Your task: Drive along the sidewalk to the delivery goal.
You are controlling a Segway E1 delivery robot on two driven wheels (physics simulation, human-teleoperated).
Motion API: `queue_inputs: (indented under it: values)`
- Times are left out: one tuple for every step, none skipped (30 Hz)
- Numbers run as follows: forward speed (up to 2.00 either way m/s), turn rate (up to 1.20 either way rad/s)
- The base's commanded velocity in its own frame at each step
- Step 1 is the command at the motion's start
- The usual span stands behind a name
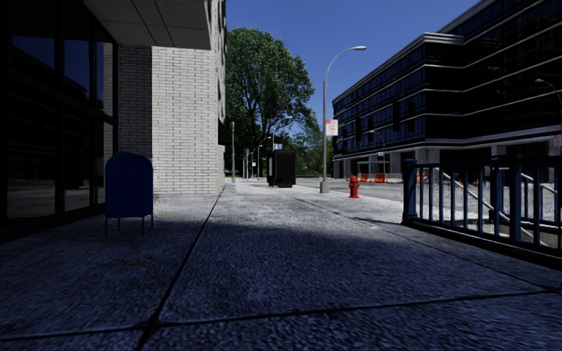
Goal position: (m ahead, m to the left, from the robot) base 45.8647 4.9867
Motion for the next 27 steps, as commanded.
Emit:
queue_inputs:
  values:
    - [2.0,0.0]
    - [2.0,0.0]
    - [2.0,0.0]
    - [2.0,0.0]
    - [2.0,0.0]
    - [2.0,0.0]
    - [2.0,0.0]
    - [2.0,0.0]
    - [2.0,0.0]
    - [2.0,0.0]
    - [2.0,0.0]
    - [2.0,0.0]
    - [2.0,0.0]
    - [2.0,0.0]
    - [2.0,0.0]
    - [2.0,0.0]
    - [2.0,0.0]
    - [2.0,0.0]
    - [2.0,0.0]
    - [2.0,0.0]
    - [2.0,0.0]
    - [2.0,0.0]
    - [2.0,0.0]
    - [2.0,0.0]
    - [2.0,0.0]
    - [2.0,0.0]
    - [2.0,0.0]
